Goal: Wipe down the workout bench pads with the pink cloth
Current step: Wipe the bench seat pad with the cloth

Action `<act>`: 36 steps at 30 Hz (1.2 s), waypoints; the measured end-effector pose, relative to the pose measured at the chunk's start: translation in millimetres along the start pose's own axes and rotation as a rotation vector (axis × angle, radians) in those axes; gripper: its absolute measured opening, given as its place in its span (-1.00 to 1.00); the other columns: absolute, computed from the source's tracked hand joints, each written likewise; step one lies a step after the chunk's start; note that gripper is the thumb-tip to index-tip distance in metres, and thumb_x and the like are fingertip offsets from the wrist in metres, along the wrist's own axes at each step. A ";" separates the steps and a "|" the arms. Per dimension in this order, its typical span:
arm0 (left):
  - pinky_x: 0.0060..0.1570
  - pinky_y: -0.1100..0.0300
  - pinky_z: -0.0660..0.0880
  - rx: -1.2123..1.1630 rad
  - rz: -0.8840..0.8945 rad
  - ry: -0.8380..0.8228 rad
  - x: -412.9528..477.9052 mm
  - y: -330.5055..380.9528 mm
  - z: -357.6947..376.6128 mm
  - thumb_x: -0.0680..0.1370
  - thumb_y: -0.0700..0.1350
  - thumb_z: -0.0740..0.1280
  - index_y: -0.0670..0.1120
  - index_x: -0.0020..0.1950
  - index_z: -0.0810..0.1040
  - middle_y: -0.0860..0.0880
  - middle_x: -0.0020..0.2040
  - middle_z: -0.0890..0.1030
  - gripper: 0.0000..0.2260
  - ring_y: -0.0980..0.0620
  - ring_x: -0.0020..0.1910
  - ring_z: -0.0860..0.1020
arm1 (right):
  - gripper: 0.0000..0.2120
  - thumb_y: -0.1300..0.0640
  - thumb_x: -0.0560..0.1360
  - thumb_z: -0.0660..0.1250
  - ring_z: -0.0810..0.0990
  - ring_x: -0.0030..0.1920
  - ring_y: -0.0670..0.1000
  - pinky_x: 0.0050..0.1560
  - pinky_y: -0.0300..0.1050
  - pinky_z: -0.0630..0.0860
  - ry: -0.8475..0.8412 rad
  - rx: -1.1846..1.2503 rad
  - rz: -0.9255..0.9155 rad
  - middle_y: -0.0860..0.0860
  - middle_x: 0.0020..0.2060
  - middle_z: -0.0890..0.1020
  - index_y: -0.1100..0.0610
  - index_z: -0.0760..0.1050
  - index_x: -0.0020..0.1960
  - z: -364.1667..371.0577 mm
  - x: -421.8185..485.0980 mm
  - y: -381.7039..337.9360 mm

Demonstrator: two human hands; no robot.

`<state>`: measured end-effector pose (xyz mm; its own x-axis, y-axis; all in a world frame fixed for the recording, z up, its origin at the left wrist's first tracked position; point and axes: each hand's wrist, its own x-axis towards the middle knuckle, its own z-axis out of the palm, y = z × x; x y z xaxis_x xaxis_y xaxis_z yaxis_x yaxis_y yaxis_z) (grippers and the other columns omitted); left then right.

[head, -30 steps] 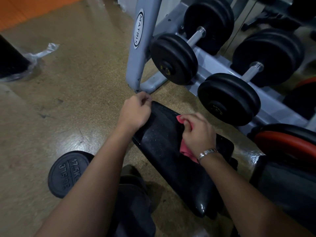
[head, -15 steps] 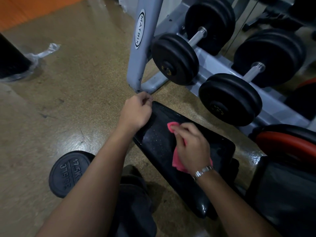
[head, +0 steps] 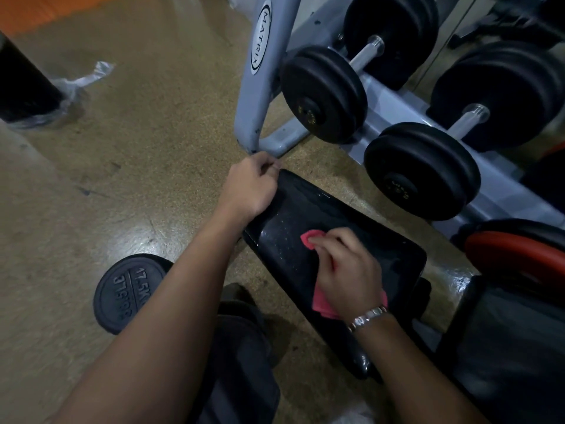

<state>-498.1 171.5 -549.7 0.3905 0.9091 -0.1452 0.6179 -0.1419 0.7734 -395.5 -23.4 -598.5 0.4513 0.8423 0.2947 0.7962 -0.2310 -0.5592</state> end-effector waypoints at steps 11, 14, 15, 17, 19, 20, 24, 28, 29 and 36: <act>0.06 0.11 0.48 0.003 -0.038 0.036 -2.3 -2.7 -5.8 0.65 -0.09 0.26 -0.02 0.16 0.67 -0.03 0.06 0.69 -0.79 -0.09 0.11 0.61 | -0.76 0.25 0.52 0.41 0.62 -0.12 -0.06 -0.27 -0.12 0.60 0.024 0.002 -0.017 -0.11 -0.01 0.63 -0.01 0.68 0.11 6.4 -26.2 -13.9; 0.02 0.13 0.43 0.021 -0.039 0.025 -5.0 -1.8 -6.1 0.66 -0.07 0.25 0.00 0.18 0.67 -0.07 0.08 0.70 -0.79 -0.12 0.12 0.60 | -0.74 0.22 0.53 0.33 0.62 -0.15 -0.05 -0.30 -0.15 0.61 -0.026 -0.016 -0.126 -0.06 0.00 0.64 0.04 0.67 0.16 15.0 -45.9 -26.7; 0.01 0.14 0.41 0.025 -0.039 0.020 -5.6 -1.2 -6.5 0.67 -0.07 0.25 0.00 0.19 0.66 -0.07 0.07 0.69 -0.78 -0.12 0.12 0.60 | -0.72 0.24 0.51 0.33 0.63 -0.14 -0.02 -0.31 -0.13 0.61 -0.062 -0.029 -0.211 -0.05 0.00 0.64 0.03 0.66 0.15 11.9 -49.5 -22.7; 0.01 0.15 0.39 0.020 -0.042 0.019 -5.5 -1.1 -7.0 0.67 -0.07 0.25 0.00 0.20 0.66 -0.07 0.08 0.69 -0.78 -0.12 0.13 0.60 | -0.72 0.25 0.49 0.39 0.64 -0.15 -0.01 -0.34 -0.11 0.60 -0.075 -0.051 -0.252 -0.07 -0.01 0.64 -0.02 0.66 0.13 5.4 -42.0 -11.7; 0.01 0.17 0.36 0.034 -0.047 0.022 -5.8 -1.3 -8.0 0.66 -0.08 0.25 0.01 0.20 0.66 -0.05 0.11 0.69 -0.78 -0.09 0.16 0.59 | -0.73 0.25 0.50 0.43 0.62 -0.19 -0.04 -0.33 -0.18 0.56 -0.019 -0.012 -0.092 -0.10 -0.03 0.63 -0.04 0.67 0.12 8.1 -27.7 -15.8; 0.02 0.19 0.35 0.040 -0.046 0.022 -5.9 -1.1 -8.0 0.66 -0.09 0.25 0.02 0.19 0.66 -0.04 0.12 0.69 -0.78 -0.08 0.17 0.58 | -0.74 0.26 0.51 0.43 0.60 -0.22 -0.08 -0.32 -0.24 0.53 0.016 0.006 -0.010 -0.10 -0.05 0.62 -0.02 0.68 0.12 11.7 -23.6 -22.7; 0.01 0.17 0.37 0.034 -0.046 0.015 -6.8 -2.3 -7.1 0.65 -0.09 0.26 0.02 0.17 0.66 -0.01 0.04 0.67 -0.80 -0.08 0.14 0.59 | -0.77 0.25 0.55 0.39 0.61 -0.19 -0.11 -0.27 -0.28 0.57 -0.032 0.000 -0.172 -0.06 -0.06 0.63 0.06 0.68 0.15 13.5 -36.6 -28.0; 0.04 0.13 0.44 0.021 -0.032 0.005 -2.3 -4.8 -7.1 0.64 -0.11 0.26 0.02 0.11 0.66 0.01 0.00 0.66 -0.81 -0.09 0.08 0.60 | -0.76 0.25 0.47 0.46 0.61 -0.21 -0.03 -0.36 -0.13 0.55 -0.099 -0.040 -0.201 -0.08 -0.06 0.62 -0.02 0.67 0.07 -5.1 -18.8 -6.2; 0.08 0.11 0.47 0.027 -0.029 0.003 -1.7 -4.8 -6.7 0.63 -0.11 0.26 0.03 0.11 0.66 0.01 0.04 0.67 -0.81 -0.08 0.09 0.60 | -0.76 0.25 0.48 0.46 0.61 -0.23 -0.02 -0.36 -0.19 0.52 -0.079 -0.030 -0.111 -0.10 -0.05 0.61 -0.03 0.67 0.07 -2.9 -13.4 -9.3; 0.06 0.16 0.43 0.007 -0.028 0.017 -0.6 -7.5 -4.4 0.63 -0.13 0.27 0.01 0.14 0.67 -0.02 0.07 0.69 -0.80 -0.09 0.11 0.60 | -0.75 0.23 0.49 0.40 0.59 -0.22 -0.09 -0.31 -0.22 0.57 -0.187 0.043 -0.238 -0.10 -0.04 0.59 -0.02 0.66 0.10 4.4 -30.9 -26.6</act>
<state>-506.0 173.8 -552.7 0.3614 0.9193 -0.1561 0.6328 -0.1189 0.7651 -432.4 -41.2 -596.1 0.1690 0.9463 0.2757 0.8509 0.0011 -0.5253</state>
